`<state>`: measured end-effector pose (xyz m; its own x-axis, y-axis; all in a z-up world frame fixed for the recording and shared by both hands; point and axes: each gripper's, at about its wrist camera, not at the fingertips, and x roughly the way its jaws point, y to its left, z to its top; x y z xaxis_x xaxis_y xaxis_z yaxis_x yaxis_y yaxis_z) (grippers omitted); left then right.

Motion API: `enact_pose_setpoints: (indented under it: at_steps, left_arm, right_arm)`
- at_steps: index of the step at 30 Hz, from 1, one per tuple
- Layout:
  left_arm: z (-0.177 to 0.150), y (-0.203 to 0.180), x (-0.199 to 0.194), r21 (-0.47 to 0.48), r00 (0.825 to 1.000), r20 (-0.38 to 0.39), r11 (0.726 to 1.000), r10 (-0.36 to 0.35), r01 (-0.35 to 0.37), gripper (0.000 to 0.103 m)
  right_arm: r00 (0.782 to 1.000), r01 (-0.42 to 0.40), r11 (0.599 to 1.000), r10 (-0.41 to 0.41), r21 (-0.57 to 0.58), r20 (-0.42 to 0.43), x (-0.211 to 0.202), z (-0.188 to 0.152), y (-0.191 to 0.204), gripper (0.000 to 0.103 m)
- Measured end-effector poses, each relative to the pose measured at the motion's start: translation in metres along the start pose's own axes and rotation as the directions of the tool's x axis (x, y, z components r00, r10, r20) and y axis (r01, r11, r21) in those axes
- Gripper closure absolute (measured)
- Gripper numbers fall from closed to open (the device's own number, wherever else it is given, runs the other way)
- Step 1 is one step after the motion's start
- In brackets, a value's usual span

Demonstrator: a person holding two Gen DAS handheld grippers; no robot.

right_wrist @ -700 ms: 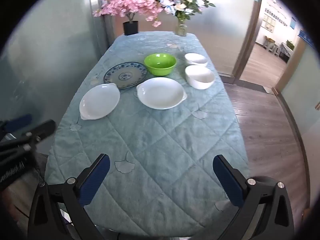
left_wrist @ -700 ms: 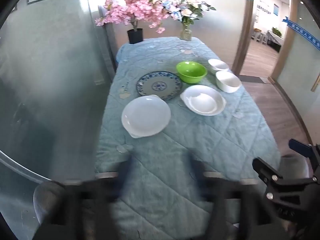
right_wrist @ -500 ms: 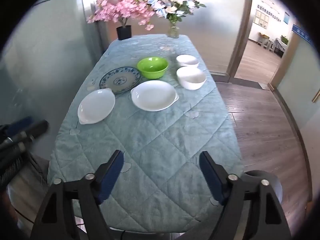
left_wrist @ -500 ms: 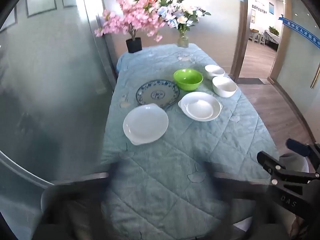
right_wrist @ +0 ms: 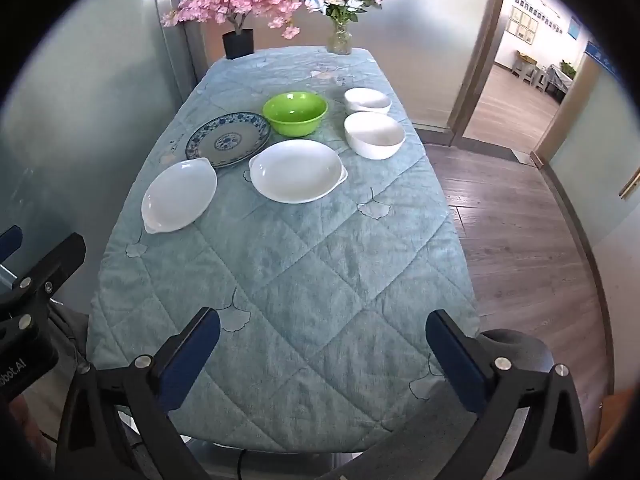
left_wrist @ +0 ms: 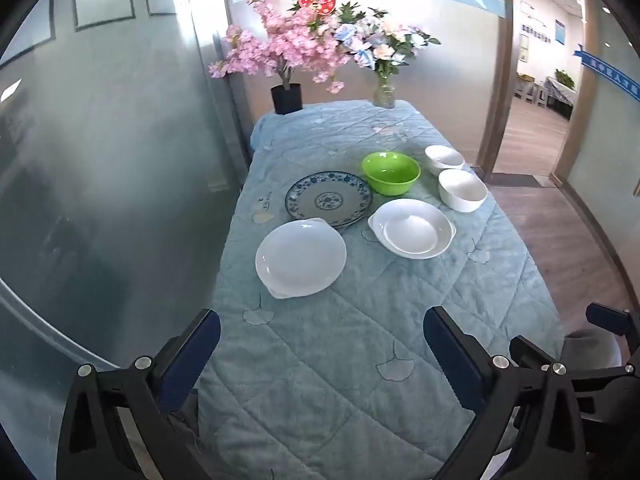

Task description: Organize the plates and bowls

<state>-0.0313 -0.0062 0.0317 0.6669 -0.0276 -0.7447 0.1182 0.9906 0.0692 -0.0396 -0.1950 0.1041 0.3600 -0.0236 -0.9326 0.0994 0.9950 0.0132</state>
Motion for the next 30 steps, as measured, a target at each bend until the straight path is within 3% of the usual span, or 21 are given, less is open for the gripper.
enact_pose_setpoints:
  at_steps: [9,30]
  left_arm:
    - [-0.004,-0.004,0.015,0.002,0.998,-0.061,1.0,-0.019,0.02,0.001]
    - [-0.011,0.004,0.029,-0.038,0.995,-0.096,0.999,-0.003,0.0,0.001]
  right_arm:
    - [1.0,-0.018,1.0,0.018,-0.025,-0.022,0.013,0.001,0.008,0.001]
    - [1.0,0.004,1.0,-0.004,-0.031,-0.004,0.014,0.001,0.012,0.001]
